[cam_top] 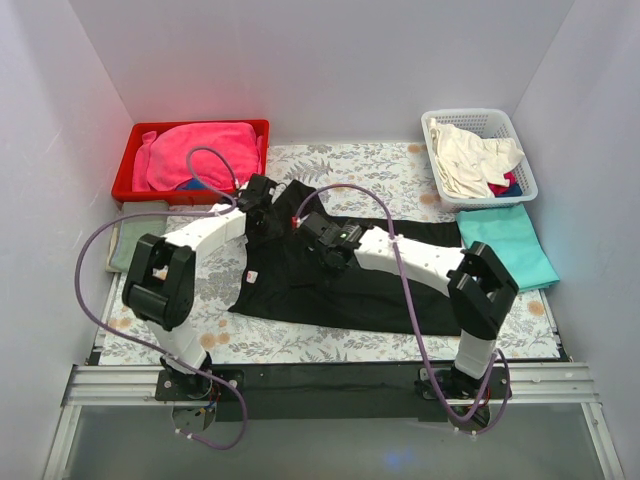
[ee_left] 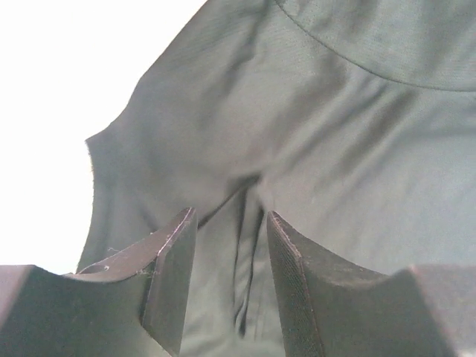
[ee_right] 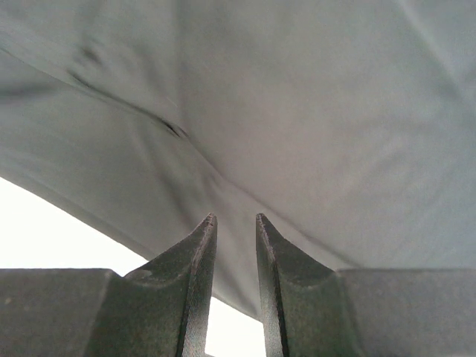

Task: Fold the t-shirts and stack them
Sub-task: Fold the flattened tshirt in 1/3 of the way

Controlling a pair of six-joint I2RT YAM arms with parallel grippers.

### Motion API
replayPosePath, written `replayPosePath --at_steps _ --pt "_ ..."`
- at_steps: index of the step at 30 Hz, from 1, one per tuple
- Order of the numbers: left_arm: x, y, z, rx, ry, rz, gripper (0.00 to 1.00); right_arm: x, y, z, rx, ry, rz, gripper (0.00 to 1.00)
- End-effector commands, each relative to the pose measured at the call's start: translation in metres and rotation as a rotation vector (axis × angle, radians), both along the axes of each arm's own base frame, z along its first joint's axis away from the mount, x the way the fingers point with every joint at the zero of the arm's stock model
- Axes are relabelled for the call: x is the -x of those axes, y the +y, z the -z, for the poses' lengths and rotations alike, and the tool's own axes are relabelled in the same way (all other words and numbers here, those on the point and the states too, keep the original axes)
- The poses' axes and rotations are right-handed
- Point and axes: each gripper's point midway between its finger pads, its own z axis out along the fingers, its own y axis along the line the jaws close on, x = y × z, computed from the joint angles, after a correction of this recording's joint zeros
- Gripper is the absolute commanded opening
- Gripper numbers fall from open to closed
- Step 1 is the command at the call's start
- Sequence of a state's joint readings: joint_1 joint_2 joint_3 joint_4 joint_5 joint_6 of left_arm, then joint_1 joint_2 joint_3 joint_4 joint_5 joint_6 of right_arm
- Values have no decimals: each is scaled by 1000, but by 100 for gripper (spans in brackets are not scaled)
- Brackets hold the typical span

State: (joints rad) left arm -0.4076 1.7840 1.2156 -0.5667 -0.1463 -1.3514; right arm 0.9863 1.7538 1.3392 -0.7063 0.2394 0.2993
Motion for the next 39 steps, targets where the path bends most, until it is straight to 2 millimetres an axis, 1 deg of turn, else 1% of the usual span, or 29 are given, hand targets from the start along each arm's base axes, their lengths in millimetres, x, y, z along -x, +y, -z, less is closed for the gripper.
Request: replayPosePath --at_steps 1,2,3,4,5,7,8,10,11,12,17,23,26,31,33,39 --pt "24 26 -33 -41 -35 -72 41 -9 33 -12 -5 -69 -112 34" --pt "37 29 -30 -39 -1 -76 41 -10 38 -4 14 -65 -132 34" --pt "46 30 -28 -28 16 -83 41 -14 49 -11 0 -81 -148 34" --pt "63 35 -24 -27 41 -85 41 -13 54 -9 3 -84 -177 34" --pt "76 35 -21 -12 73 -83 41 -14 59 -3 14 -76 -189 34" --pt "93 37 -22 20 87 -92 41 -17 71 -4 4 -84 -223 34" --pt "109 41 -12 13 130 -91 41 -18 73 4 18 -76 -232 34" --pt "128 45 -7 18 179 -113 41 -19 81 4 17 -82 -263 34" --pt "133 48 -8 12 179 -122 41 -19 83 9 26 -83 -272 34" --pt "141 52 -3 1 203 -129 42 -19 85 12 29 -81 -282 35" --pt "157 57 4 -10 268 -161 42 -16 102 21 28 -76 -336 36" --pt "171 57 17 -18 343 -175 42 -4 117 22 7 -68 -388 37" --pt "184 64 23 -49 385 -184 42 3 123 22 4 -71 -416 37" --pt "189 73 19 -87 397 -213 42 11 131 18 -3 -88 -444 37" --pt "192 73 21 -86 408 -214 43 12 133 19 -4 -90 -448 38" --pt "190 69 23 -71 419 -224 43 7 140 16 -14 -117 -443 37"
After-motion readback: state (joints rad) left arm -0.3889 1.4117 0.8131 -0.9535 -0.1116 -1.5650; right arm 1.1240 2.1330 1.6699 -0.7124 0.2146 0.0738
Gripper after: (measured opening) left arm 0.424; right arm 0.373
